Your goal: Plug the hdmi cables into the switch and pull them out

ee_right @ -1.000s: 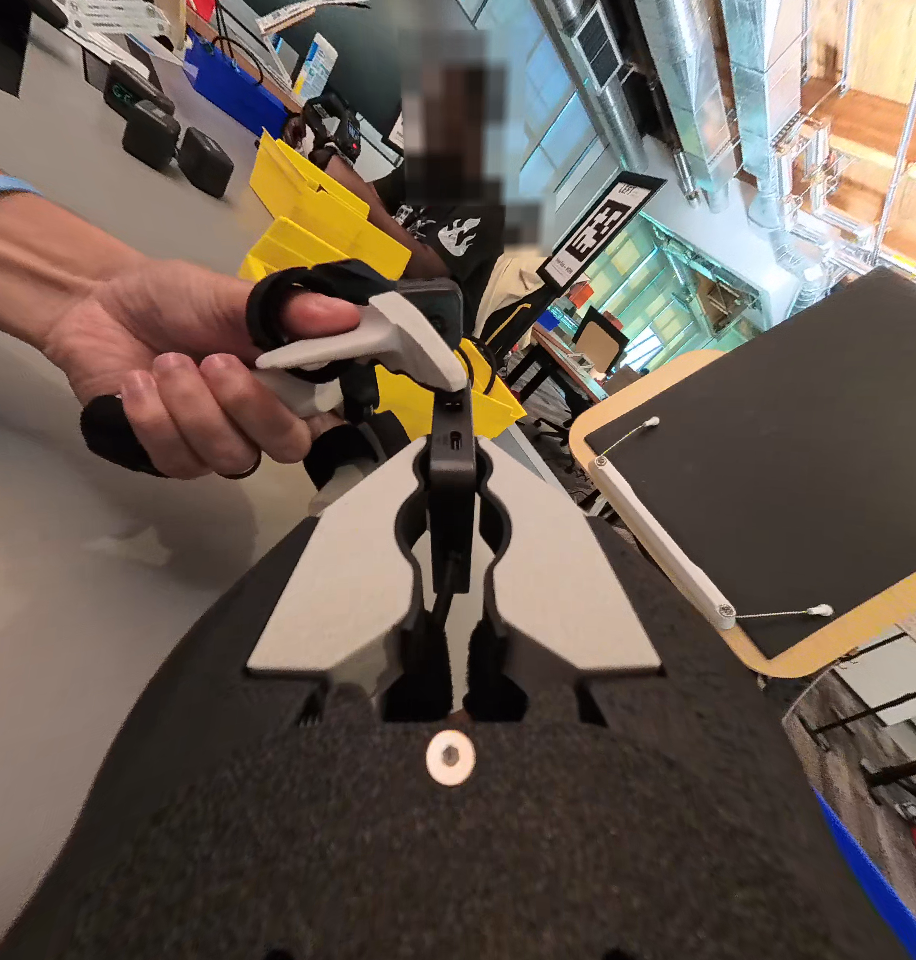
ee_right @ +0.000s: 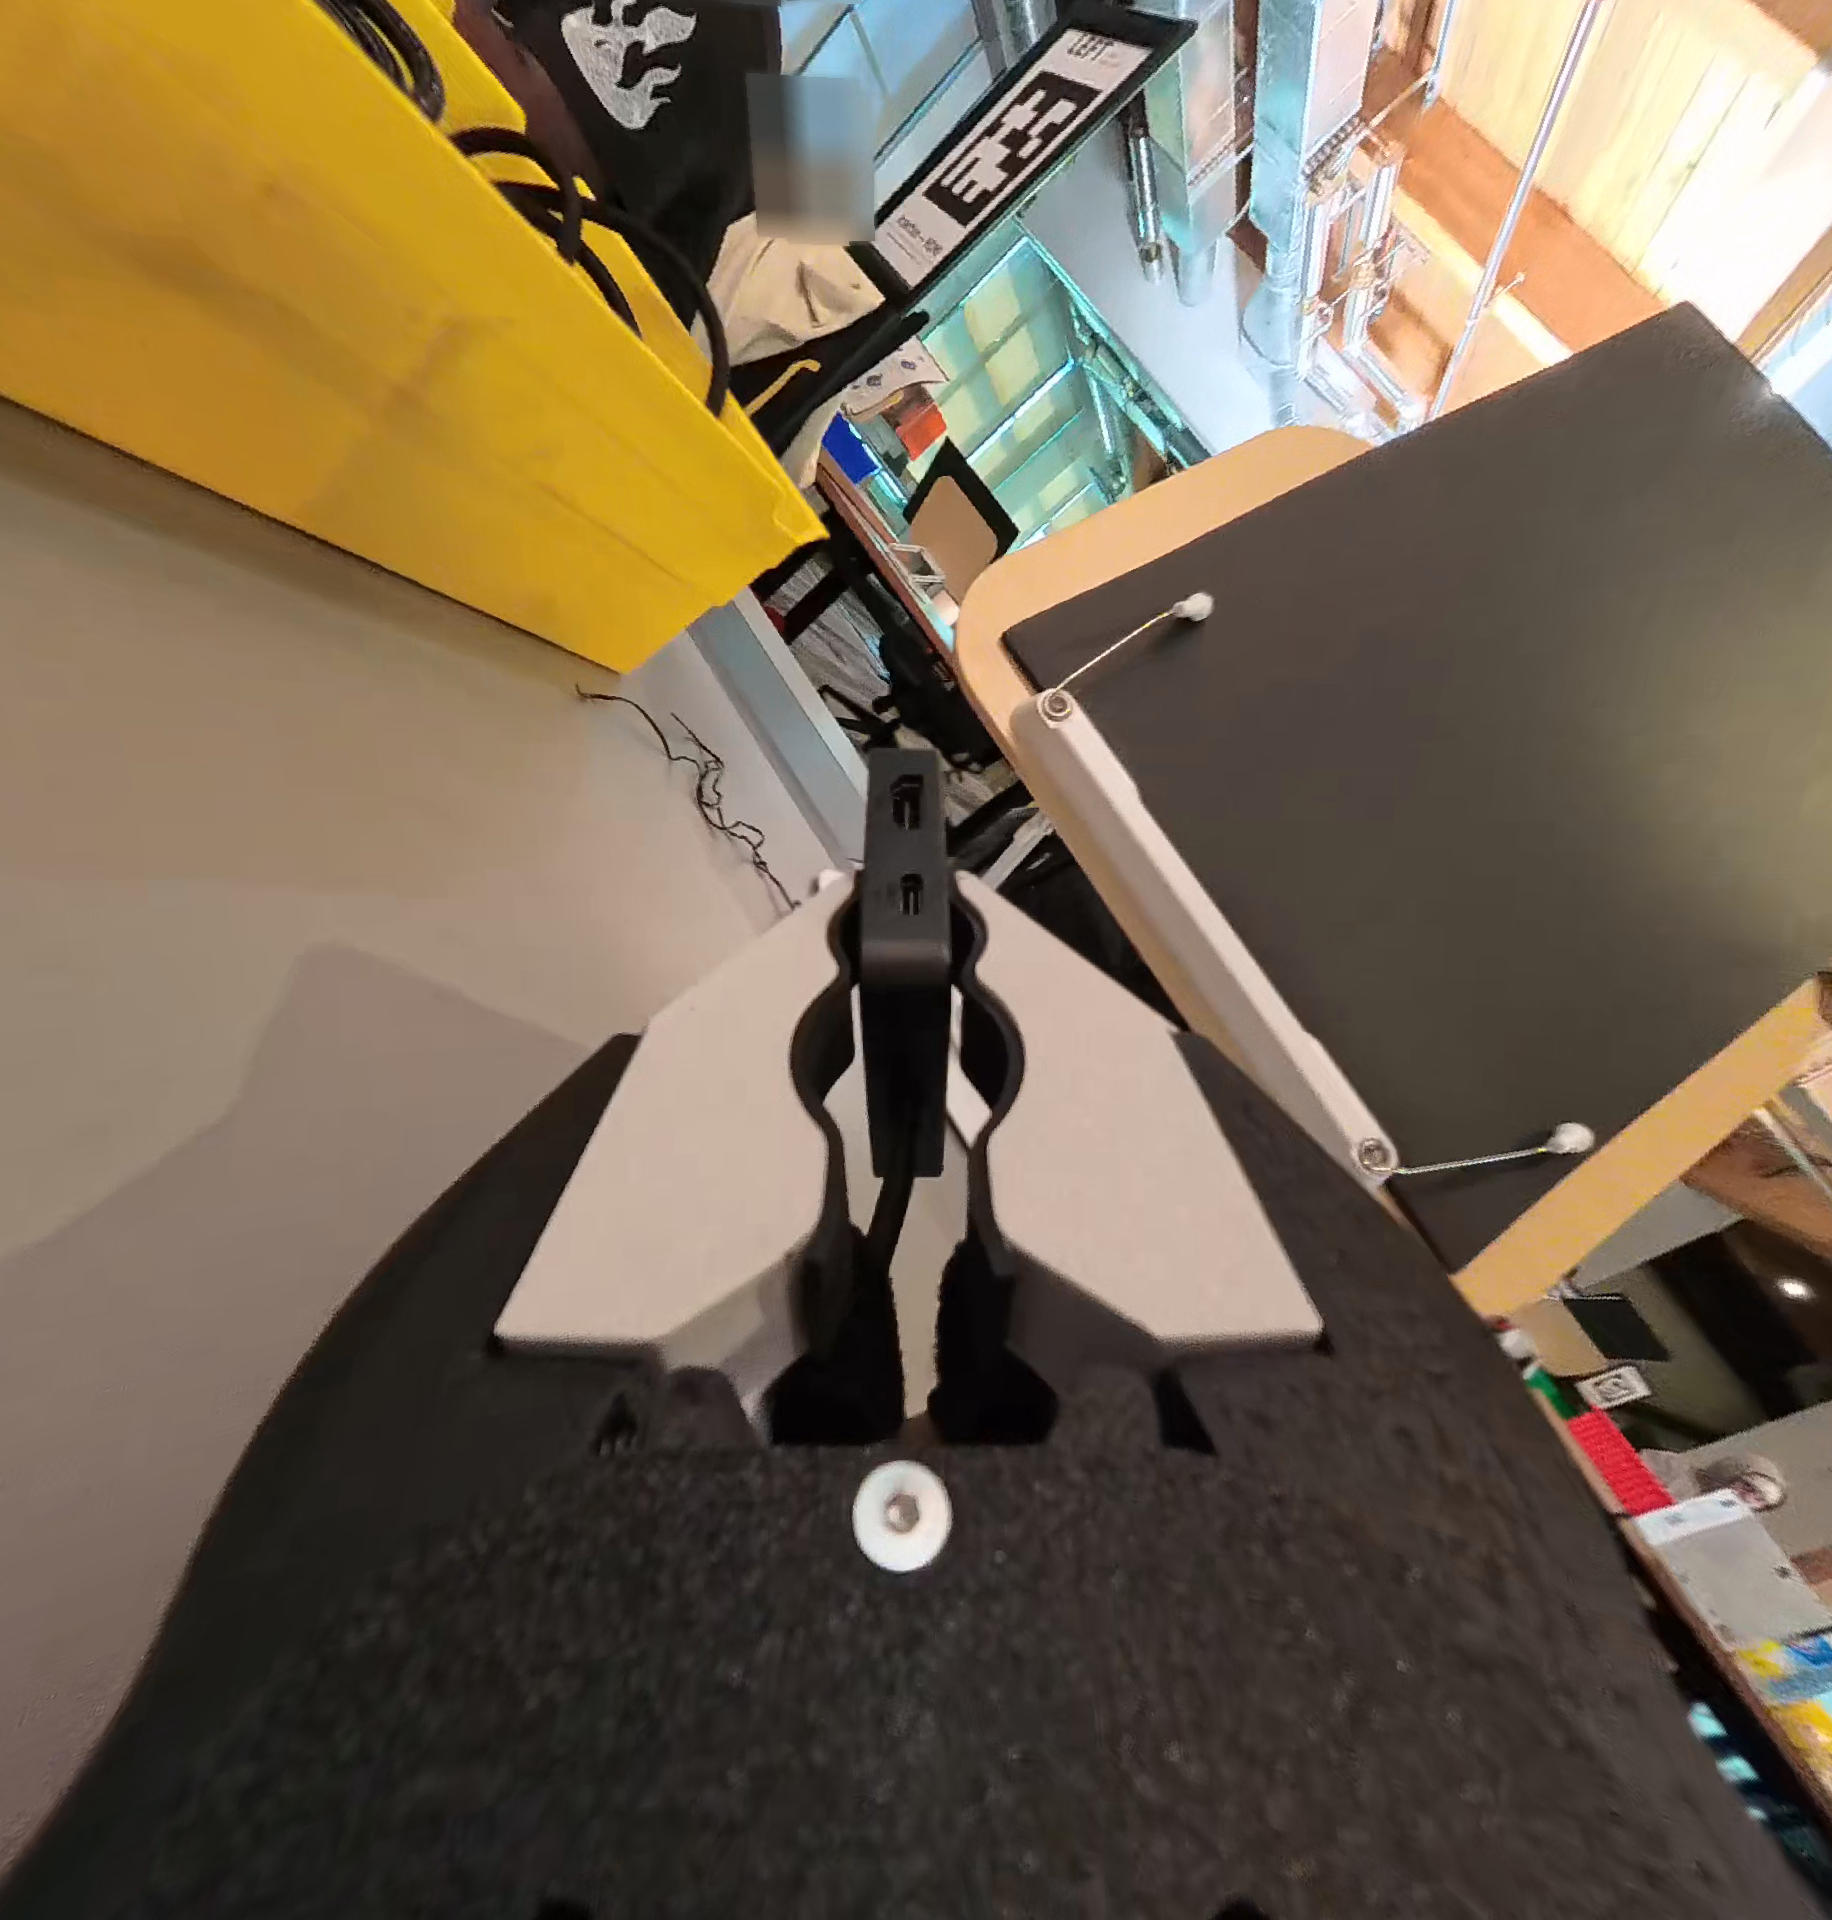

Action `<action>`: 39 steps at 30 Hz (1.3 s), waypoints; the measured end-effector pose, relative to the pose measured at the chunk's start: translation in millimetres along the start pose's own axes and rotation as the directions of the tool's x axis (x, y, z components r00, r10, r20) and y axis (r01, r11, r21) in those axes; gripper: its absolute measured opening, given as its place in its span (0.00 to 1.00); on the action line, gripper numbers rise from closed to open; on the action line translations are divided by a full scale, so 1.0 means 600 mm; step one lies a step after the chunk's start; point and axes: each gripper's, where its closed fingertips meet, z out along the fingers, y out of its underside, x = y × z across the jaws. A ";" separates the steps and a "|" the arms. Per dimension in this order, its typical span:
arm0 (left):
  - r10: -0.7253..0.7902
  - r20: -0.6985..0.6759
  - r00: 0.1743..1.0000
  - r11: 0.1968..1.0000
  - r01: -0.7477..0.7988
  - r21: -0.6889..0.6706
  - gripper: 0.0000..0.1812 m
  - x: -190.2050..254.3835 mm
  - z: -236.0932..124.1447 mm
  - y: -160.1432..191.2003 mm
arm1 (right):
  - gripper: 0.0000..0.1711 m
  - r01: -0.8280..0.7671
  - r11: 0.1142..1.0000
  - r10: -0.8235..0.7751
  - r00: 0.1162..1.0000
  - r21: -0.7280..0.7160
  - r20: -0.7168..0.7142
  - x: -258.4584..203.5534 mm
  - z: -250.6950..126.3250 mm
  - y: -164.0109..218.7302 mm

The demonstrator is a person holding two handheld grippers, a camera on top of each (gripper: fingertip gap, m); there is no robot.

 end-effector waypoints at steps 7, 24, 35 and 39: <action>0.109 0.209 0.972 0.974 -0.062 -0.220 0.23 -0.161 0.019 -0.119 | 0.07 0.044 0.999 -0.045 0.997 0.028 0.058 -0.022 -0.001 -0.005; -0.261 0.400 0.879 0.890 0.380 -0.253 0.06 -0.295 0.170 -0.153 | 0.07 0.066 0.998 -0.068 0.990 0.025 0.120 -0.043 0.002 -0.002; -0.042 0.311 0.950 0.991 0.080 -0.110 0.05 -0.224 0.077 -0.238 | 0.07 0.033 0.999 -0.035 0.993 0.019 0.109 -0.035 0.003 0.000; 0.363 0.207 0.908 0.931 -0.345 -0.121 0.05 -0.114 0.030 -0.282 | 0.07 -0.102 0.995 0.100 0.992 0.017 0.070 -0.003 0.001 0.004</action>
